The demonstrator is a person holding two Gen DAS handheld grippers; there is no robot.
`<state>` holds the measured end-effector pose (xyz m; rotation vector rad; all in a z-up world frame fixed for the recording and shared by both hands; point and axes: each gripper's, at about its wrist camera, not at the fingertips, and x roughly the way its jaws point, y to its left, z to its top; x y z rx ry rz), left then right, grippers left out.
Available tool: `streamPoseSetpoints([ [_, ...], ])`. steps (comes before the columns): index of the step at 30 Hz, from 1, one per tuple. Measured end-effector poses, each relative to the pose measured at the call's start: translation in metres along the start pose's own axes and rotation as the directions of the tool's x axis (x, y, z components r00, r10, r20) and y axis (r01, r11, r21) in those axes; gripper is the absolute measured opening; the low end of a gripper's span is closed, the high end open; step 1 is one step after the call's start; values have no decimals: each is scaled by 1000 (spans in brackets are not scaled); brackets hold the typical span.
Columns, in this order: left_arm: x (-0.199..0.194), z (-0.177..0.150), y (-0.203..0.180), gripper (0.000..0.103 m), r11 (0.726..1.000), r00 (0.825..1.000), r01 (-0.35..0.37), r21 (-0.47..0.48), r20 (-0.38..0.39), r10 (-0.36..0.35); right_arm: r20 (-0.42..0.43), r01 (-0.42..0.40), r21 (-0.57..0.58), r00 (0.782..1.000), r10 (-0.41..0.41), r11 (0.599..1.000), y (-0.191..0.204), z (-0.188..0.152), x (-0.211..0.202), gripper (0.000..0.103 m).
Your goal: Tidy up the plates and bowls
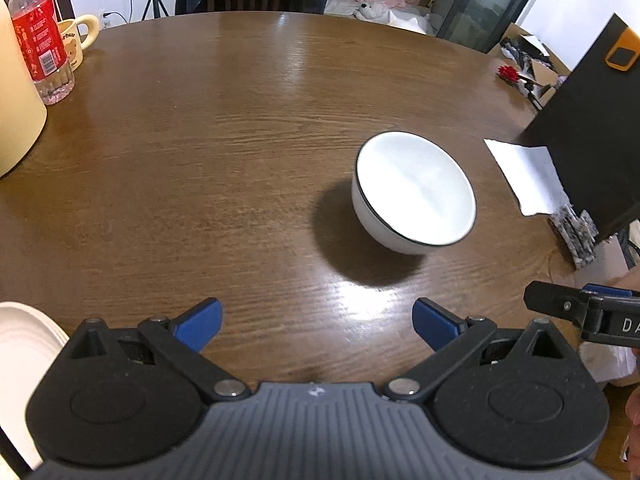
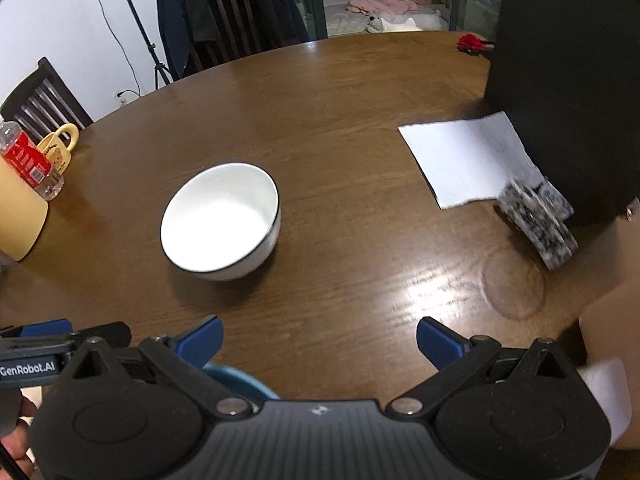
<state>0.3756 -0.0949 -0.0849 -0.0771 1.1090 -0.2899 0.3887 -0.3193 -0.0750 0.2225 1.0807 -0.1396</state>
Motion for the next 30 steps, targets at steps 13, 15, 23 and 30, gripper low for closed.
streamPoseSetpoints([
  [13, 20, 32, 1, 103, 999, 999, -35, -18, -7, 35, -25, -24, -26, 999, 23, 999, 12, 39, 31, 103],
  [15, 24, 37, 1, 103, 999, 999, -44, -21, -9, 44, -36, -20, -23, 999, 19, 1000, 12, 44, 37, 103],
  [23, 39, 56, -5, 103, 997, 997, -64, -37, -43, 62, -99, -20, -6, 995, 20, 1000, 10, 63, 59, 98],
  [30, 53, 76, -11, 103, 995, 993, -89, -44, -80, 85, -163, -14, 26, 986, 18, 1000, 10, 78, 84, 93],
])
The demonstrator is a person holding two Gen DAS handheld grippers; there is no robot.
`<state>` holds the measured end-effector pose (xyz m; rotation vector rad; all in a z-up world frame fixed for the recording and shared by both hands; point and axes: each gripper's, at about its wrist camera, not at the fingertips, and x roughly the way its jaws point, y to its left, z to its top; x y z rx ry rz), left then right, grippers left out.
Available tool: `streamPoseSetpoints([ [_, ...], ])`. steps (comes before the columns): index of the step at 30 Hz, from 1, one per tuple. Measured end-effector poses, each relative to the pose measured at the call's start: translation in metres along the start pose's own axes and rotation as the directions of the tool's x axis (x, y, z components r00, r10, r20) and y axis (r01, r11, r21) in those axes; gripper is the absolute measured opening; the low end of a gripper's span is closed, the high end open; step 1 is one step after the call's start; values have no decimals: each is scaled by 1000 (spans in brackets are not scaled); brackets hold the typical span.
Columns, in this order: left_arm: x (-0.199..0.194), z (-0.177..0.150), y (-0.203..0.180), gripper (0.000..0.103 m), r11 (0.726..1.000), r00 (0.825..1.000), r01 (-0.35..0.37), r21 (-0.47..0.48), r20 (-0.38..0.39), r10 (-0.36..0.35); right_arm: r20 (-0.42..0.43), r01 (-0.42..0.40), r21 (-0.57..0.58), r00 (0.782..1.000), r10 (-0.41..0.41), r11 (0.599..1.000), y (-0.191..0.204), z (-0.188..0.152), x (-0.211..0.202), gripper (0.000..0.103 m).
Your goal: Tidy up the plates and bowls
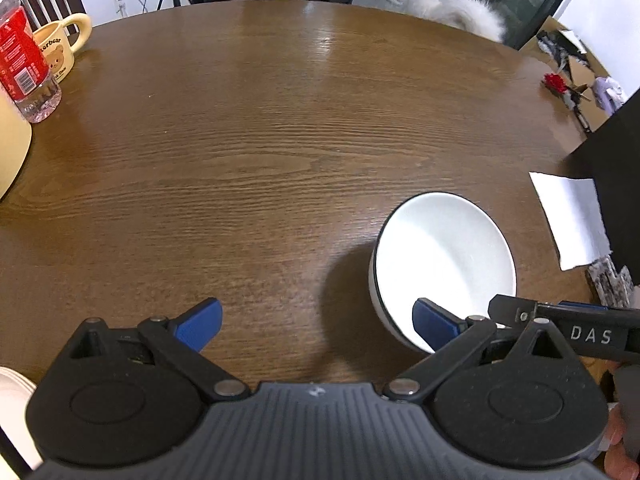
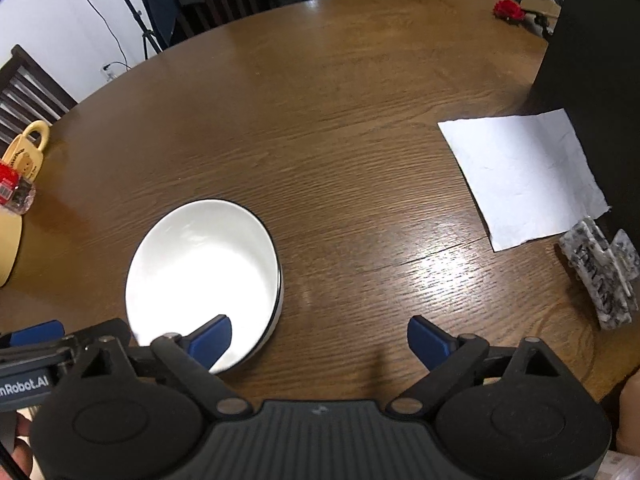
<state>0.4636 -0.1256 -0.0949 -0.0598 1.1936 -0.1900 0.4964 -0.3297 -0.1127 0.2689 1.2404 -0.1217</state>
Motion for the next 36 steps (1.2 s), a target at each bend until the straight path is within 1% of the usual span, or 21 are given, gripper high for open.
streamPoseSetpoints([
  [4, 6, 12, -3, 103, 1000, 999, -29, -8, -17, 28, -34, -3, 3, 999, 3, 1000, 2, 9, 9, 91],
  [8, 10, 19, -8, 103, 999, 999, -45, -3, -21, 45, -57, 3, 0, 998, -3, 1000, 4, 15, 16, 85],
  [14, 21, 26, -14, 100, 998, 997, -64, 5, -49, 64, -71, 8, -4, 997, -8, 1000, 5, 25, 23, 84],
  [16, 25, 27, -14, 99, 998, 996, -64, 4, -62, 64, -76, 10, -3, 997, -10, 1000, 5, 27, 25, 81],
  [17, 27, 28, -14, 98, 998, 996, -62, 2, -70, 62, -77, 10, -2, 997, -10, 1000, 5, 28, 26, 78],
  [22, 34, 29, -13, 95, 998, 994, -55, -5, -93, 55, -84, 7, 3, 996, -7, 1000, 3, 33, 31, 75],
  [27, 40, 32, -15, 92, 999, 993, -50, -8, -108, 49, -85, 2, 6, 996, -1, 1000, 1, 36, 33, 65],
  [28, 41, 33, -15, 91, 999, 993, -49, -9, -109, 48, -85, 1, 7, 996, -1, 1000, 1, 36, 33, 64],
  [30, 44, 35, -15, 87, 999, 993, -45, -10, -113, 43, -86, 2, 11, 996, -1, 1000, 0, 37, 34, 57],
  [32, 45, 36, -14, 82, 999, 992, -43, -11, -116, 42, -86, -4, 12, 996, 5, 1000, 1, 37, 33, 55],
  [36, 48, 38, -13, 74, 999, 992, -37, -11, -119, 36, -84, -15, 5, 996, 15, 1000, 3, 38, 32, 47],
])
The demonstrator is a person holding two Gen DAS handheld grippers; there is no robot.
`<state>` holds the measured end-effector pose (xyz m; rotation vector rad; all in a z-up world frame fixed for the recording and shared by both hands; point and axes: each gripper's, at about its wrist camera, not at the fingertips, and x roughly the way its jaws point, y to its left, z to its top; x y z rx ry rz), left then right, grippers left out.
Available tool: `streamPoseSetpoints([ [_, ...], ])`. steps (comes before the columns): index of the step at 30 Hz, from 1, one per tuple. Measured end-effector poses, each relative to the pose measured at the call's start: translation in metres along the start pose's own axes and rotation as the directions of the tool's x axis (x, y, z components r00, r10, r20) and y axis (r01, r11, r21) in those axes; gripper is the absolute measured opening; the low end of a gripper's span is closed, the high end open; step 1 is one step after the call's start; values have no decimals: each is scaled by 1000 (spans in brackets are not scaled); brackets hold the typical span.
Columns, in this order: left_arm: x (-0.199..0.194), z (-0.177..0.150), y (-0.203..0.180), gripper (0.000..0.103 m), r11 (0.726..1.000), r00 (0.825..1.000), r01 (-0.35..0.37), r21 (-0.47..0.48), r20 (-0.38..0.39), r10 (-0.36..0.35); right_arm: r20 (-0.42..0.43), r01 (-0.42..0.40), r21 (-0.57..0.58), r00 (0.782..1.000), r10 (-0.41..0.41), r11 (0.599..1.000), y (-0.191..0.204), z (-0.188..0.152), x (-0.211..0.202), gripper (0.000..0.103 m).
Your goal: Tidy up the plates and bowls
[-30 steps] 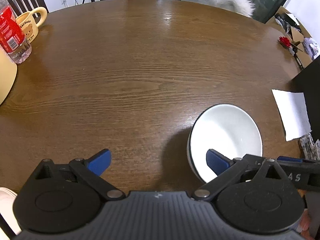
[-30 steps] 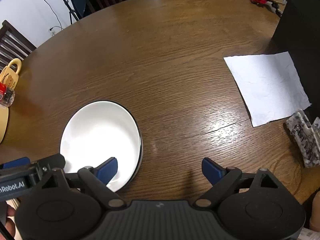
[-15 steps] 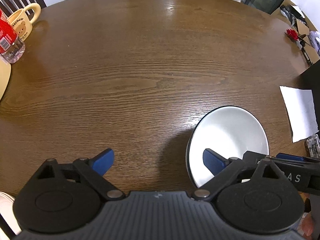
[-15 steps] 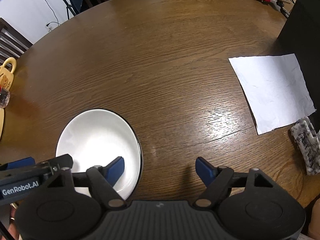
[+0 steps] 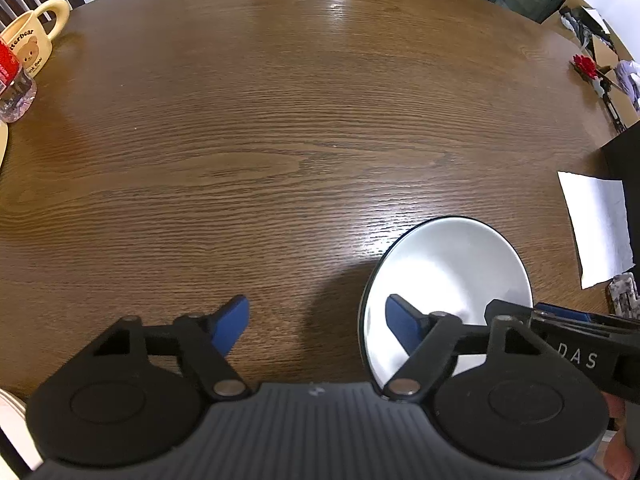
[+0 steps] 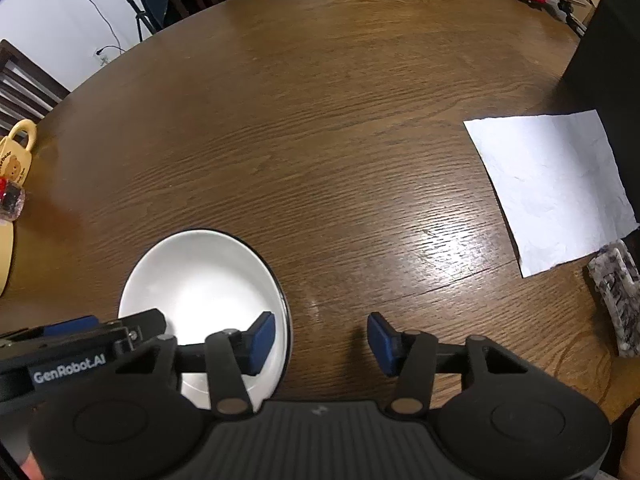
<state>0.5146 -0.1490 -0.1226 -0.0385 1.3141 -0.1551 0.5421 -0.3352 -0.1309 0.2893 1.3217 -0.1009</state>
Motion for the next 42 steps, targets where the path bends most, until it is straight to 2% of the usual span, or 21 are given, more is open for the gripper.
streamPoseSetpoints([
  [5, 3, 0, -2, 61, 1000, 1000, 8, 5, -5, -8, 5, -14, -5, 1000, 14, 1000, 2, 1, -1, 35],
  [8, 3, 1, -2, 51, 1000, 1000, 18, 1, -9, -18, 9, -19, -8, 1000, 19, 1000, 4, 1, -2, 34],
  [10, 5, 1, -2, 48, 1000, 1000, 26, 2, -14, -26, 10, -22, -10, 1000, 22, 1000, 5, 1, -3, 32],
  [12, 5, 0, -3, 43, 999, 999, 32, 5, -17, -32, 8, -26, -7, 1000, 26, 1000, 5, 1, -3, 25],
  [17, 8, -1, -6, 32, 999, 998, 48, 13, -28, -47, -4, -36, -1, 999, 36, 999, 5, 0, 0, 16],
  [26, 8, -1, -10, 11, 997, 997, 74, 32, -38, -73, -8, -53, 7, 999, 53, 999, 6, 0, 3, 9],
  [30, 9, -1, -13, 7, 996, 996, 75, 46, -44, -73, -20, -53, -4, 998, 53, 999, 9, 0, 6, 5],
  [42, 11, 0, -13, 7, 996, 996, 71, 52, -49, -68, -21, -50, -6, 999, 49, 999, 10, 0, 8, 5],
])
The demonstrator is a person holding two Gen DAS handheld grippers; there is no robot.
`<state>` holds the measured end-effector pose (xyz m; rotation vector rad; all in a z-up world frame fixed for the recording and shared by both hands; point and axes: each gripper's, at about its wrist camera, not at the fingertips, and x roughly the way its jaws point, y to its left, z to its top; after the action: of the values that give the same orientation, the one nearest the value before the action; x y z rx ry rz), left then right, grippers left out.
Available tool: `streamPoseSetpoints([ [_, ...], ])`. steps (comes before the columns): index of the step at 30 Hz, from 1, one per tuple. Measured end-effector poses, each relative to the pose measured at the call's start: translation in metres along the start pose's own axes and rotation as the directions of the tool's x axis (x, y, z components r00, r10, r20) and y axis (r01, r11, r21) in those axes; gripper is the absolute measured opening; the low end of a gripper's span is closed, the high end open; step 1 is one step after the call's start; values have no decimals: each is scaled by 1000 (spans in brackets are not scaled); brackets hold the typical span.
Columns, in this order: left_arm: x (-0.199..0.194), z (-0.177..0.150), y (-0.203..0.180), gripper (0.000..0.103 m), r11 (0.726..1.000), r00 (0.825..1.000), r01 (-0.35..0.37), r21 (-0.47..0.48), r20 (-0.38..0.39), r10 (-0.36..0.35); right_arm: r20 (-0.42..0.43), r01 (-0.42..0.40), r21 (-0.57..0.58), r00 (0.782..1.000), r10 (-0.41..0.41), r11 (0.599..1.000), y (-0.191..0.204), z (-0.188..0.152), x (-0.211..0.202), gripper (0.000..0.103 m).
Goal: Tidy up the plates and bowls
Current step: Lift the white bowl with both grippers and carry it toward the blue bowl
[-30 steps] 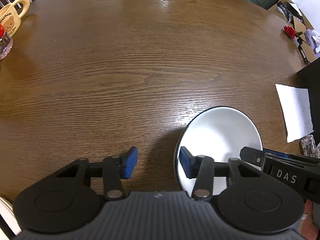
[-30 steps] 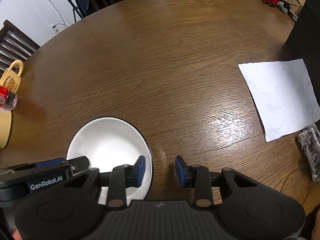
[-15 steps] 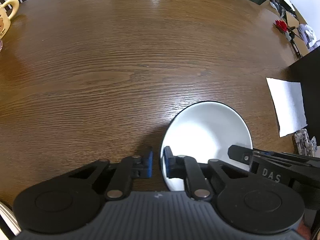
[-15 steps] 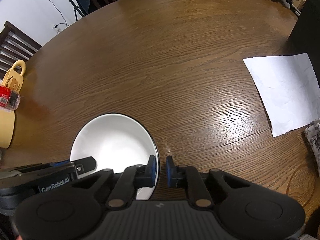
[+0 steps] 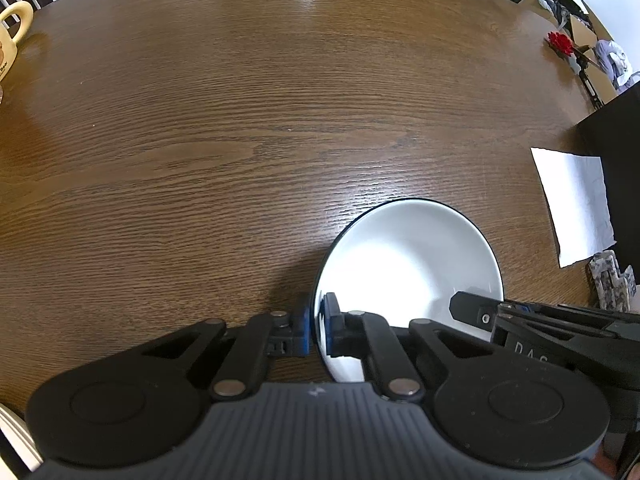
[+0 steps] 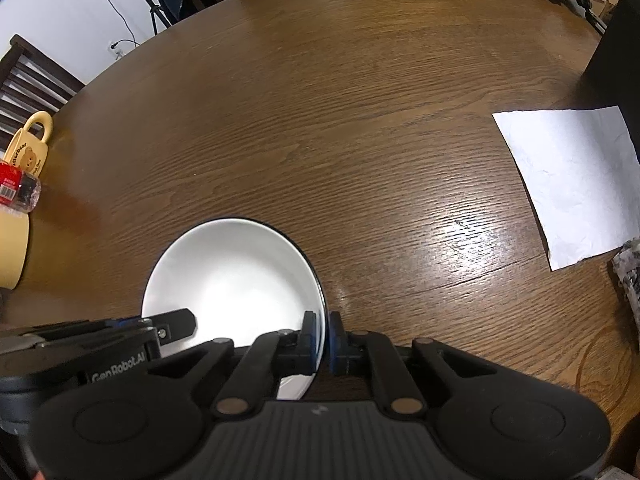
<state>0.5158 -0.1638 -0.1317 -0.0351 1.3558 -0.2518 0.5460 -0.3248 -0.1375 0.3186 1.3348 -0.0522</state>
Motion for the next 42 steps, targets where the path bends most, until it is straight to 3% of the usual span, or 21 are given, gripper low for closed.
streamPoseSetpoints([
  [42, -29, -10, -1, 7, 1000, 998, -7, 8, 58, 6, 54, -10, -18, 998, 11, 1000, 3, -10, -24, 6],
])
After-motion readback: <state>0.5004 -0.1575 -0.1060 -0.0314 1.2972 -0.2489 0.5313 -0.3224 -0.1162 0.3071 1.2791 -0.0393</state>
